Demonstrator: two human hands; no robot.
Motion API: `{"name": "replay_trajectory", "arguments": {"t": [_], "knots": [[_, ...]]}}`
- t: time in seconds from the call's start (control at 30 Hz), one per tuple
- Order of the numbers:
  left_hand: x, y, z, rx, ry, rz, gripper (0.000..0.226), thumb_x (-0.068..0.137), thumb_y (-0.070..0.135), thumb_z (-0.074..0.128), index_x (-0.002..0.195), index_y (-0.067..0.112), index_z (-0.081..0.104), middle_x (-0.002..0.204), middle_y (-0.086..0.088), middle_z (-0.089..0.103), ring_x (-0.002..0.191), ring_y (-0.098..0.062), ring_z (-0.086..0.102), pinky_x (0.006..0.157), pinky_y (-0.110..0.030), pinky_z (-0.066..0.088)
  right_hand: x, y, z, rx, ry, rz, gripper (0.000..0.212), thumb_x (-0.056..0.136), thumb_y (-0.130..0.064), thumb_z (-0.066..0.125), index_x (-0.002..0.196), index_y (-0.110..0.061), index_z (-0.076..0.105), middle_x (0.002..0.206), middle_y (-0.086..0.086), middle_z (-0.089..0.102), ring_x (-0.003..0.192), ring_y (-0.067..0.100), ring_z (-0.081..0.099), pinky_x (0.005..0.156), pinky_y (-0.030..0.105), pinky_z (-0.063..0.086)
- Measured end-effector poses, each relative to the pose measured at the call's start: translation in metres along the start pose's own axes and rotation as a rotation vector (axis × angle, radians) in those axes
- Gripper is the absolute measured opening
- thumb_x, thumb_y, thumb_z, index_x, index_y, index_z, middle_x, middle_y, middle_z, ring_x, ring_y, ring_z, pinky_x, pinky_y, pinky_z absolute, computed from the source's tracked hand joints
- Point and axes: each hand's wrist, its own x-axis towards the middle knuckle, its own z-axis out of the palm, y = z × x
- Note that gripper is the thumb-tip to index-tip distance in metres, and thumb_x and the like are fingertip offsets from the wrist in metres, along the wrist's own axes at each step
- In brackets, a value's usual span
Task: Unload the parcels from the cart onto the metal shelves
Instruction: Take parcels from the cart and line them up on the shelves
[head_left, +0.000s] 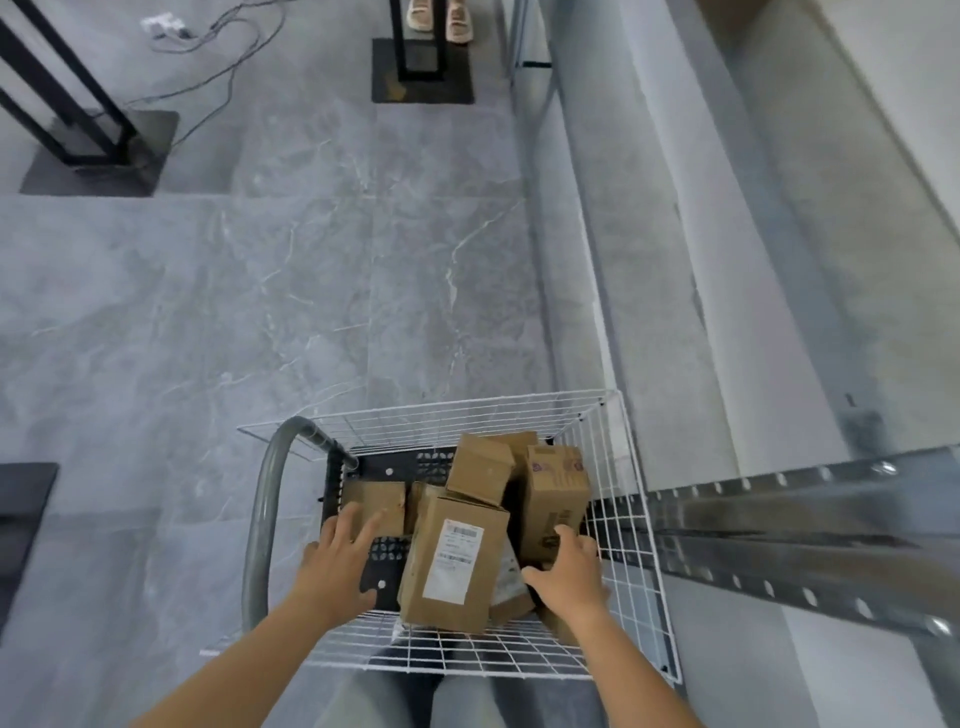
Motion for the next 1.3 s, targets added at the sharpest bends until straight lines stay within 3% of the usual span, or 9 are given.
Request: {"name": "replay_trajectory", "arguments": {"t": [0.1,0.33,0.53,0.8,1.0,1.1,1.3], "knots": [[0.021,0.006,0.015,-0.074,-0.034,-0.036,0.096,0.081,0.041,0.060,0.149,0.032,-0.008,0.156,-0.008,-0.008,0.141,-0.031,0.011,0.106,-0.041,0.036,0.027,0.006,0.010,0.022,-0.051,0.001,0.072,0.086,-0.038,0.062,0.146,-0.019,0.025,0.139,0.009,0.034,0.119,0.025,0.047,0.089,0.030,0.042],[0.063,0.024,0.059,-0.301,-0.072,-0.114,0.110,0.074,0.046,0.071,0.147,0.039,-0.011,0.156,-0.005,-0.009,0.137,-0.037,0.023,0.104,-0.047,0.040,0.074,0.018,0.040,0.023,-0.166,-0.039,0.075,0.084,-0.030,0.067,0.144,-0.019,0.024,0.138,0.011,0.036,0.124,0.028,0.043,0.098,0.038,0.043],[0.091,0.027,0.091,-0.434,-0.101,-0.162,0.114,0.070,0.042,0.075,0.148,0.036,-0.008,0.156,-0.002,-0.005,0.142,-0.033,0.015,0.105,-0.053,0.037,0.113,0.021,0.078,0.091,-0.208,-0.048,0.088,0.082,-0.033,0.071,0.149,-0.022,0.016,0.147,0.010,0.031,0.132,0.031,0.036,0.108,0.045,0.036],[0.104,0.030,0.132,-0.572,-0.178,-0.226,0.115,0.075,0.038,0.075,0.148,0.034,-0.013,0.157,-0.001,-0.005,0.141,-0.033,0.015,0.110,-0.049,0.032,0.146,0.028,0.124,0.291,-0.283,0.046,0.090,0.084,-0.024,0.072,0.151,-0.014,0.013,0.149,0.011,0.033,0.134,0.029,0.039,0.103,0.037,0.038],[0.114,0.039,0.153,-0.937,-0.237,-0.366,0.118,0.070,0.033,0.081,0.151,0.029,-0.006,0.157,-0.008,0.014,0.143,-0.030,0.019,0.115,-0.045,0.025,0.157,0.038,0.151,0.384,-0.348,0.117,0.083,0.085,-0.010,0.067,0.150,-0.014,0.015,0.142,0.009,0.044,0.128,0.027,0.045,0.101,0.037,0.041],[0.113,0.048,0.157,-1.160,-0.276,-0.433,0.104,0.074,0.022,0.079,0.151,0.020,0.009,0.149,-0.005,0.034,0.138,-0.024,0.031,0.110,-0.035,0.029,0.157,0.039,0.160,0.463,-0.399,0.152,0.075,0.086,-0.004,0.061,0.148,-0.018,0.021,0.127,0.001,0.052,0.121,0.020,0.048,0.105,0.039,0.039],[0.101,0.057,0.142,-1.296,-0.360,-0.514,0.099,0.070,0.021,0.075,0.150,0.018,0.017,0.145,-0.004,0.041,0.129,-0.023,0.043,0.106,-0.035,0.037,0.143,0.031,0.154,0.611,-0.427,0.184,0.072,0.084,0.002,0.057,0.145,-0.022,0.030,0.129,0.001,0.055,0.120,0.023,0.050,0.105,0.044,0.041]]}}
